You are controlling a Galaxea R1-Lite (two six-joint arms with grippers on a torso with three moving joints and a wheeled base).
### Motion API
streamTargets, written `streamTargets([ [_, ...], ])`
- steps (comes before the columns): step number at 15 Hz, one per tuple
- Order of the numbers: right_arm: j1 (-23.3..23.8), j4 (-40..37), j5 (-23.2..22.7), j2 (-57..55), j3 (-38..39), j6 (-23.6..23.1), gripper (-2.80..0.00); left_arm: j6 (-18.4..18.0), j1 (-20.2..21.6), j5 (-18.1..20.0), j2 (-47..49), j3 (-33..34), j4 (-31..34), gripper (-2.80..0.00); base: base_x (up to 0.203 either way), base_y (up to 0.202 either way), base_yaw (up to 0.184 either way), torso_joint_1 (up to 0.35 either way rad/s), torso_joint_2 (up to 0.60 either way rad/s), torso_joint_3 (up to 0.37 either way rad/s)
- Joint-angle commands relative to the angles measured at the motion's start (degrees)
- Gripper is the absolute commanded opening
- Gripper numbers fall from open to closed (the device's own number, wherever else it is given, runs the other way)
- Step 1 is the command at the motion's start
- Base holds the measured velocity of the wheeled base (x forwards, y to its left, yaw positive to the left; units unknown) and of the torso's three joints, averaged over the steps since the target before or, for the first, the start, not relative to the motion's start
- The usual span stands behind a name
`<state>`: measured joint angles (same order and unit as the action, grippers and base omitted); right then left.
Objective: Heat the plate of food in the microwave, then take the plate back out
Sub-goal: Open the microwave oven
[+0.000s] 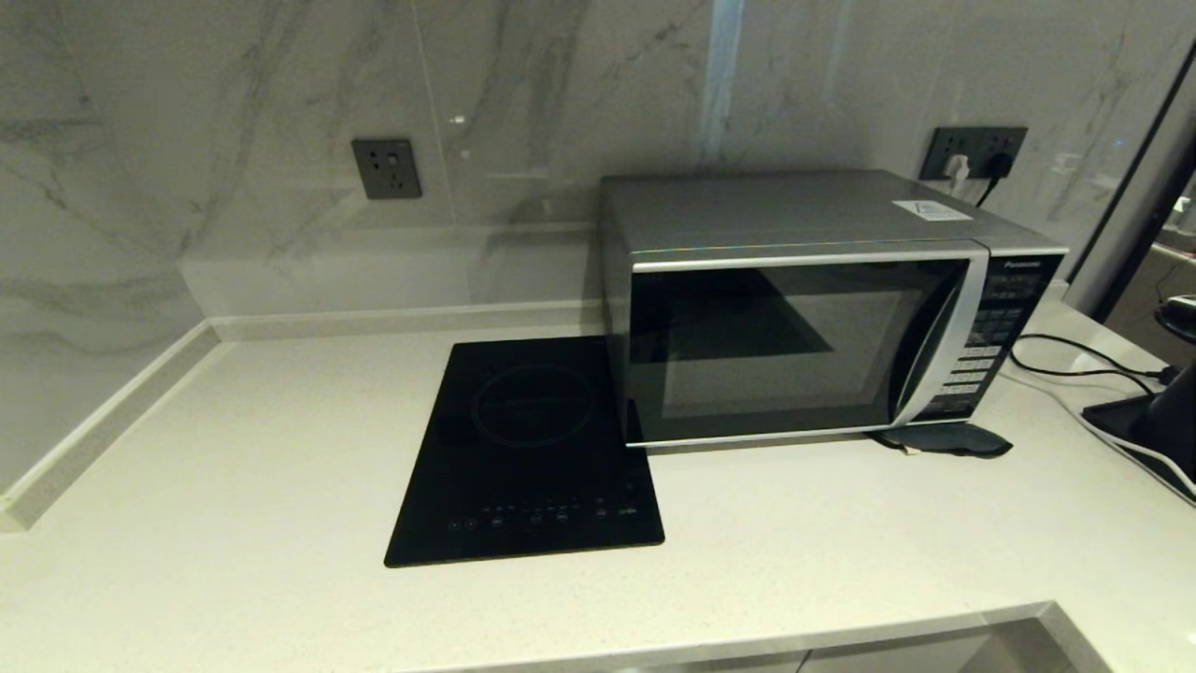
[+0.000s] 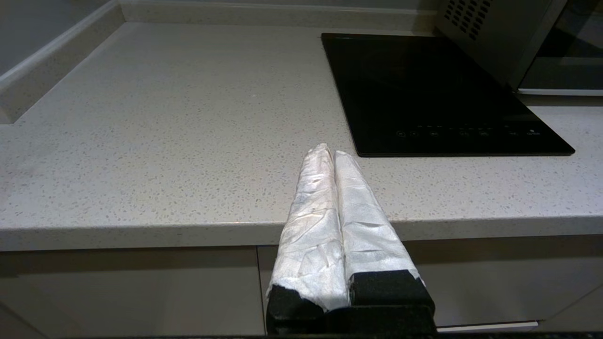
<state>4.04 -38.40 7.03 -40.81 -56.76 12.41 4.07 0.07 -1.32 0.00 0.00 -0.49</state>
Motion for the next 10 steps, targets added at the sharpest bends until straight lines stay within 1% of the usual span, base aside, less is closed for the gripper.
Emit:
streamTargets([
  [1,-1.8,-2.4,0.0,15.9,5.7,-2.1,-2.80,0.1,0.0,0.0,0.1,0.0,0.0,-2.80,0.000,0.000,0.000,0.000,0.00,0.000],
  [3,-3.0,-5.4,-0.8,22.3,8.6,-2.9,-2.80,0.1,0.0,0.0,0.1,0.0,0.0,-2.80,0.000,0.000,0.000,0.000,0.00,0.000],
  [6,-3.8,-6.4,-2.9,32.4,12.5,-3.3,-2.80,0.1,0.0,0.0,0.1,0.0,0.0,-2.80,0.000,0.000,0.000,0.000,0.00,0.000],
  [8,-3.9,-5.6,-3.8,39.5,17.4,-4.8,-2.80,0.1,0.0,0.0,0.1,0.0,0.0,-2.80,0.000,0.000,0.000,0.000,0.00,0.000],
  [10,-3.9,-2.4,-4.1,40.8,23.7,-4.5,-2.80,0.1,0.0,-0.1,0.1,0.0,0.0,-2.80,0.000,0.000,0.000,0.000,0.00,0.000],
])
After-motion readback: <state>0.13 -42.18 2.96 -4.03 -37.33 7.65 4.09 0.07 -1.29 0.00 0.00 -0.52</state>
